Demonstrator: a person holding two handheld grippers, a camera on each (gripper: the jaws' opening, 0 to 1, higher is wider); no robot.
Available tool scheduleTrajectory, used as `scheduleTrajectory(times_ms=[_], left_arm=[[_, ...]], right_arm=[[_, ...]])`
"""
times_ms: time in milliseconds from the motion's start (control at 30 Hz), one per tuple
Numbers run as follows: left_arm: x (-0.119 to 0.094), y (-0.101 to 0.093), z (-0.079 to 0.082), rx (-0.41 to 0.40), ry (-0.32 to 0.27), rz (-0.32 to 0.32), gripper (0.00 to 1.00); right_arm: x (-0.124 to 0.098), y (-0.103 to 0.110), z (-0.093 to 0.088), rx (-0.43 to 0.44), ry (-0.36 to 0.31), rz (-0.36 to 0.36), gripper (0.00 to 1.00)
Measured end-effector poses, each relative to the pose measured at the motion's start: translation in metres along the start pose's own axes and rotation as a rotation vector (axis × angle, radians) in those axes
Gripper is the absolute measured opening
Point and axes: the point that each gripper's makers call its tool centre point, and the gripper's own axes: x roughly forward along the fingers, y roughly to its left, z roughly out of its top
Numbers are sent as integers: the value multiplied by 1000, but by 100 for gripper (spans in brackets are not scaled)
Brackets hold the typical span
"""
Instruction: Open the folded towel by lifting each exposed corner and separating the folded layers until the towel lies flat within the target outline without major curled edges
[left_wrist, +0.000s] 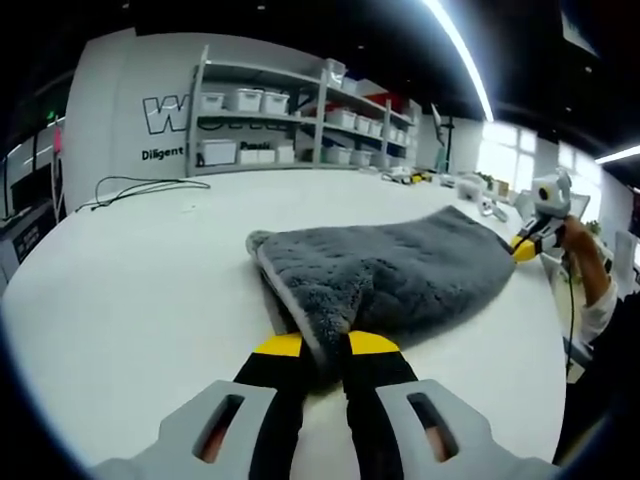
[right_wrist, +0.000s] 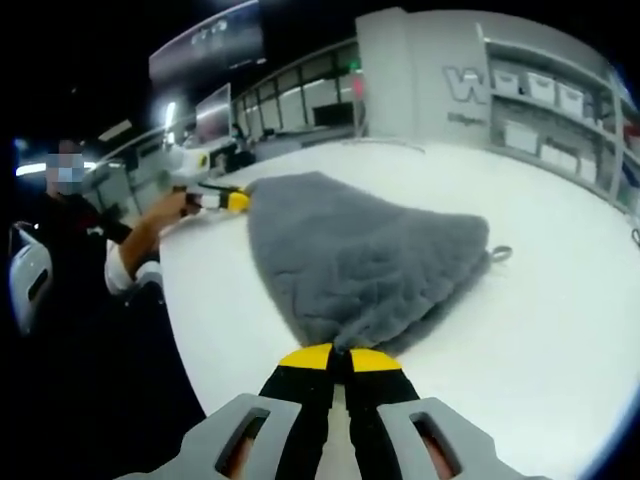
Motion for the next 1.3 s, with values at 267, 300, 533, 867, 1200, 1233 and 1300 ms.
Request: scheduleTrajectory(times_ms=[267, 300, 533, 867, 1200, 1233, 1300], left_arm=[[2, 2, 1, -2, -1, -10, 13], [2, 2, 1, -3, 0, -11, 13], [4, 2, 1, 6, 1, -14, 13], [10, 7, 5, 9, 21, -29, 13], [15, 12, 7, 10, 25, -30, 13], [15, 13, 8, 10, 25, -30, 13], [16, 14, 8, 9, 26, -32, 13]], right_arm=[[0, 6, -1, -2, 9, 8, 0], [0, 7, -1, -3, 11, 8, 0], [-1, 10, -3, -3, 19, 13, 0], [-1, 17, -5, -3, 28, 25, 0], [-1, 23, -6, -7, 38, 32, 0], [-1, 23, -6, -7, 39, 33, 0], [-1, 24, -6, -9, 41, 35, 0]])
